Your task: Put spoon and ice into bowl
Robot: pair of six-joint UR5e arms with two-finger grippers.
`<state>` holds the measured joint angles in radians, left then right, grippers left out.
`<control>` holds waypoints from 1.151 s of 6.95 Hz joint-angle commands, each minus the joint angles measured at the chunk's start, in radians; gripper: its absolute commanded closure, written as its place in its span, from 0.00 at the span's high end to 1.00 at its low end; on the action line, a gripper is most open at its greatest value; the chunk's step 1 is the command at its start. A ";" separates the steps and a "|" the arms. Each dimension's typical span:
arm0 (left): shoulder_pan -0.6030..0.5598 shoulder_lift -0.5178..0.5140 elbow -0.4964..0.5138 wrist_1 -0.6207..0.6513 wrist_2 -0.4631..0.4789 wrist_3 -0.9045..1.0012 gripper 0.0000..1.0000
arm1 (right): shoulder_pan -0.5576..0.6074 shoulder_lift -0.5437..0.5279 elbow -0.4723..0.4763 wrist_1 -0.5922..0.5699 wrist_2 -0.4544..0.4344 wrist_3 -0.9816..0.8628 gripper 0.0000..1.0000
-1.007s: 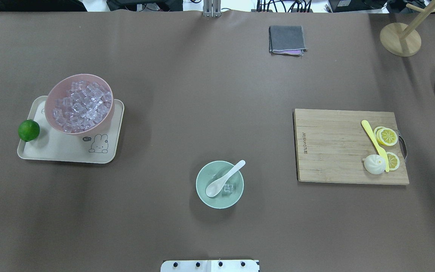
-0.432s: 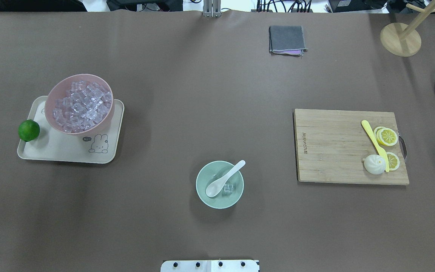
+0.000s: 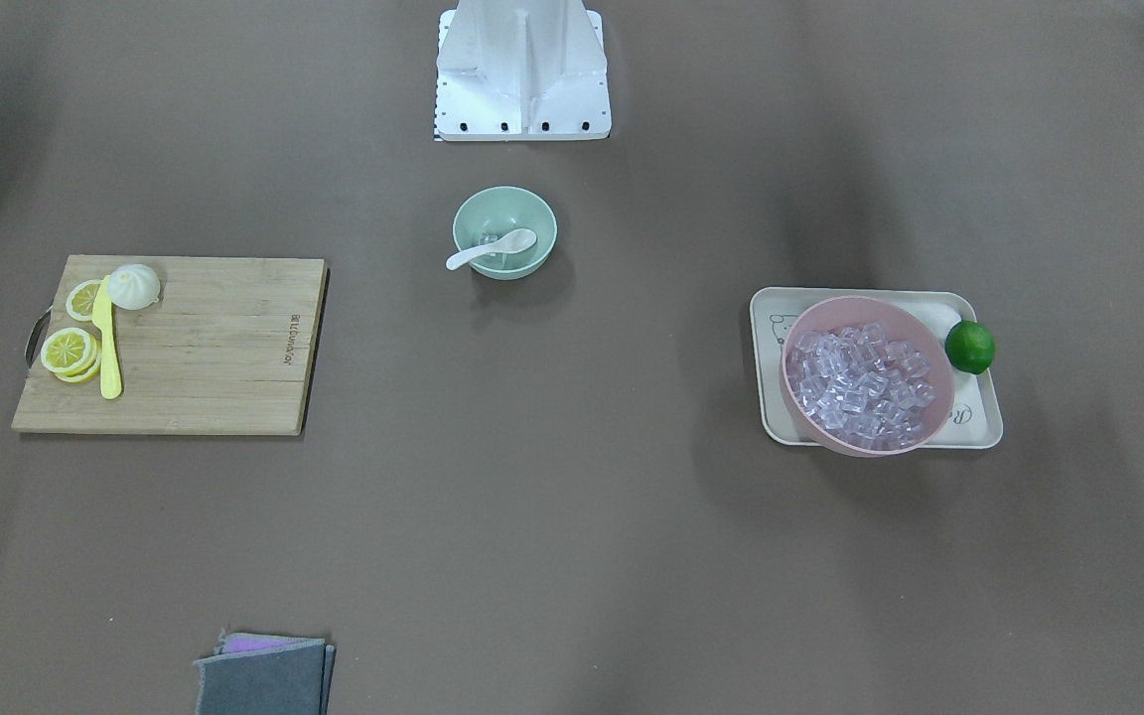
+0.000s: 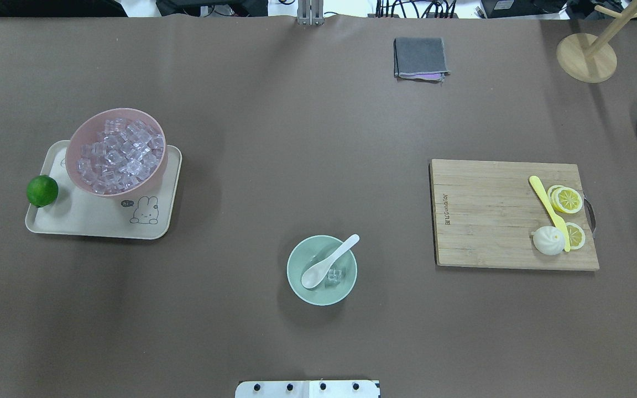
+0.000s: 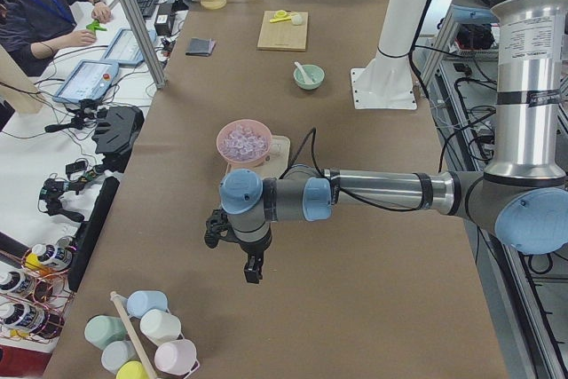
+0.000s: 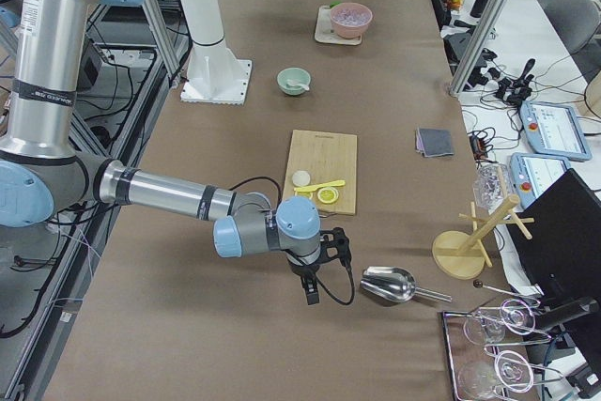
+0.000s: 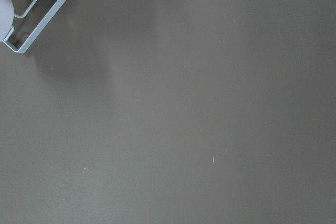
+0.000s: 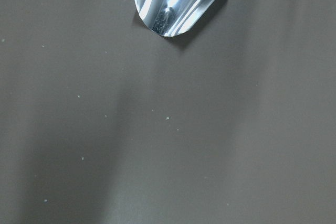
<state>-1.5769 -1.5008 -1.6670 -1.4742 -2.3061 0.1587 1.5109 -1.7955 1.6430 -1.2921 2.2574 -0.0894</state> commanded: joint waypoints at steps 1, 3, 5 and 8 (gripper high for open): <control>0.000 0.004 0.004 0.000 0.001 -0.001 0.99 | 0.017 0.004 0.229 -0.434 -0.018 -0.003 1.00; 0.000 0.010 0.000 0.000 0.008 0.009 0.99 | 0.017 0.007 0.290 -0.582 -0.013 -0.001 1.00; 0.000 0.007 -0.003 -0.020 0.040 0.013 0.99 | 0.017 0.012 0.291 -0.579 -0.013 -0.003 1.00; -0.003 0.008 -0.016 -0.032 0.040 0.012 0.99 | 0.015 0.012 0.288 -0.558 0.008 -0.003 1.00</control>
<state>-1.5785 -1.4928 -1.6757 -1.5043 -2.2662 0.1704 1.5276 -1.7847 1.9316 -1.8539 2.2597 -0.0920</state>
